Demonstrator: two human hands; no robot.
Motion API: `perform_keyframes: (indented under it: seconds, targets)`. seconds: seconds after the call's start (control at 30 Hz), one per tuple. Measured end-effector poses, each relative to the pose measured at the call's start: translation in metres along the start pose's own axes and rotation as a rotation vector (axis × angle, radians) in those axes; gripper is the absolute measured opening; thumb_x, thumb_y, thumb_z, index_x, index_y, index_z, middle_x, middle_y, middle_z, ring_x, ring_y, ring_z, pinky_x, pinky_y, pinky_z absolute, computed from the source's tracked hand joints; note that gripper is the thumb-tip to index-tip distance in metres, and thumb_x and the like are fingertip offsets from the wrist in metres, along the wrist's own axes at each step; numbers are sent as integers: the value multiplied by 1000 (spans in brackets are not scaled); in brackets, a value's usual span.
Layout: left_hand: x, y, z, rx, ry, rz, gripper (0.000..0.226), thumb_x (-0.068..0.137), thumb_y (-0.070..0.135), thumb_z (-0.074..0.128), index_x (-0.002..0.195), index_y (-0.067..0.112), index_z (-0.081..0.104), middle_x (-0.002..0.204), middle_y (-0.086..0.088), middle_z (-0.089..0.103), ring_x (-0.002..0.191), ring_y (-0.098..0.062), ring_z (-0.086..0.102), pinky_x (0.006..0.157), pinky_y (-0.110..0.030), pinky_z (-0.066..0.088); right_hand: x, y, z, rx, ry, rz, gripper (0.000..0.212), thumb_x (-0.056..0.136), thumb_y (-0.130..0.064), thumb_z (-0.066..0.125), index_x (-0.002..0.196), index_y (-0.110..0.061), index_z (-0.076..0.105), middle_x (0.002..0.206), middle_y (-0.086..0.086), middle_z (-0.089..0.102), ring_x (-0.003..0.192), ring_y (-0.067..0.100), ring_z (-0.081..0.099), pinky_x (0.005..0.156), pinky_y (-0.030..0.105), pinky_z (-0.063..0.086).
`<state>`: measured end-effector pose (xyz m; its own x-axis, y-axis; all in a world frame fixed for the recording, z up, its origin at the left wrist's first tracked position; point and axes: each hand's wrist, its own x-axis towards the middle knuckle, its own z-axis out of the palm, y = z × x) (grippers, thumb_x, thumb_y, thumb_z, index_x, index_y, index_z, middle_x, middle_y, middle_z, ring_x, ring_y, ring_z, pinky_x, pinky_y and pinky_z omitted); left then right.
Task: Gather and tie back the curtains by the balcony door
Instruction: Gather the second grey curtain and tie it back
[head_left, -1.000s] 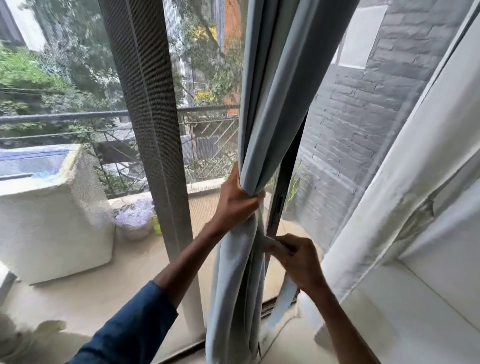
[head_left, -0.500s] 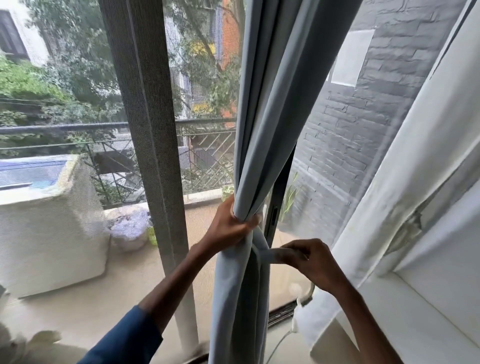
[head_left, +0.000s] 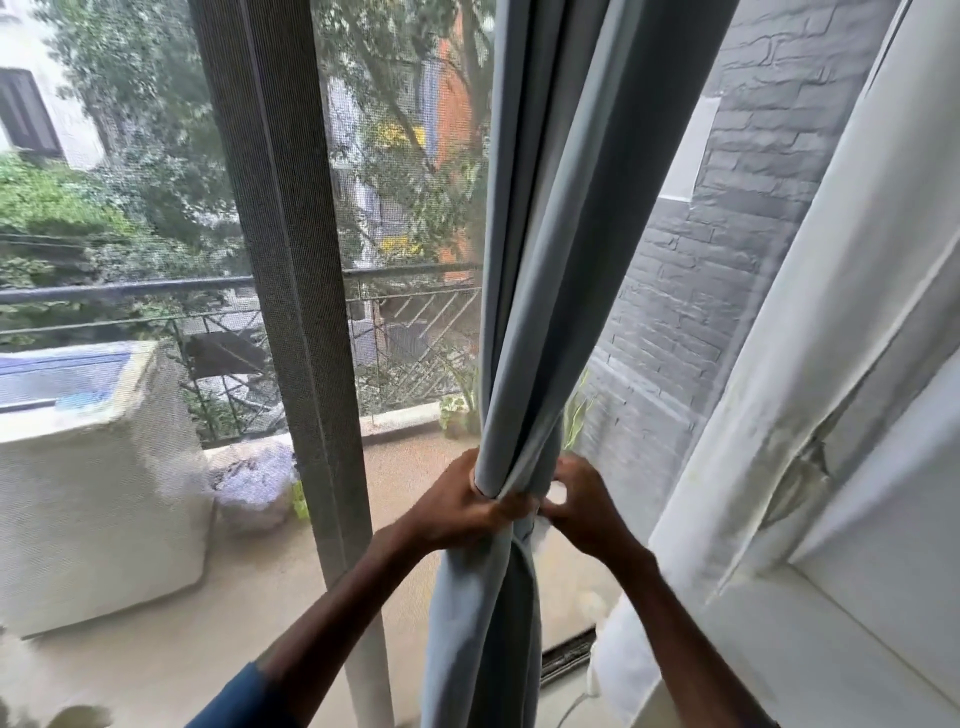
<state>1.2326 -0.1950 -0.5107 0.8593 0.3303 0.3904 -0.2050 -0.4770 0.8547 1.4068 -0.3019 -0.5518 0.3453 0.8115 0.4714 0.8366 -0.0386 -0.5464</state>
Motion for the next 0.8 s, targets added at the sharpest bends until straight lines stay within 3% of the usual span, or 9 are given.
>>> perform_keyframes:
  seconds: [0.1,0.17,0.27,0.33,0.4,0.47,0.6,0.7,0.8]
  targets:
    - [1,6,-8,26,-45,-61,27,83,4,75,108,8,66,96,-1,72,85,-13,70,71,-28,58,3,0,28,80,-71,130,36,82,-33,69,112,-13,65,108,7,68,102,23,64,85,39,54]
    - [1,5,-12,26,-129,-134,18,87,2,71,102,11,68,90,10,74,81,-5,70,71,-19,54,3,5,40,135,-131,209,40,79,-31,69,113,-12,62,106,7,70,101,21,68,82,43,58]
    - [3,0,-23,150,-210,-205,16,89,28,71,103,21,71,96,10,74,89,-9,70,79,-28,58,1,-1,45,193,-210,211,22,83,-20,68,95,-3,73,95,12,75,91,19,68,77,48,58]
    - [7,-10,-32,378,-268,-227,43,84,60,65,113,29,66,107,5,71,97,-17,68,87,-41,57,-4,-11,44,367,-302,267,30,87,-23,75,106,-1,72,102,10,73,96,21,66,87,43,57]
    - [11,-15,-37,591,-311,-275,66,77,83,52,118,32,62,111,1,69,97,-22,65,89,-43,54,-13,-10,48,625,-269,239,39,79,-35,81,106,-7,77,110,10,74,102,21,65,91,44,55]
    - [13,-17,-37,648,-333,-328,74,75,89,43,120,33,62,113,0,69,97,-22,64,90,-42,53,-20,-14,47,785,-261,293,39,73,-37,81,102,-11,80,110,13,75,102,23,67,90,44,55]
    - [13,-14,-34,549,-390,-378,68,83,83,44,120,29,64,115,1,69,100,-19,67,91,-41,56,-27,-7,54,1000,-338,404,58,78,-36,80,112,9,69,111,21,68,102,30,61,85,39,47]
    - [13,-12,-32,563,-388,-393,71,85,81,41,123,25,63,117,-4,69,100,-22,67,89,-42,58,-31,-3,50,1033,-346,436,41,90,-25,66,116,6,67,107,12,70,96,17,66,78,26,50]
    - [12,-15,-29,627,-284,-423,82,79,83,36,124,20,61,119,-11,68,103,-31,66,92,-46,55,-26,-4,45,733,-204,416,11,96,-11,60,101,-7,69,89,1,72,77,13,67,63,17,51]
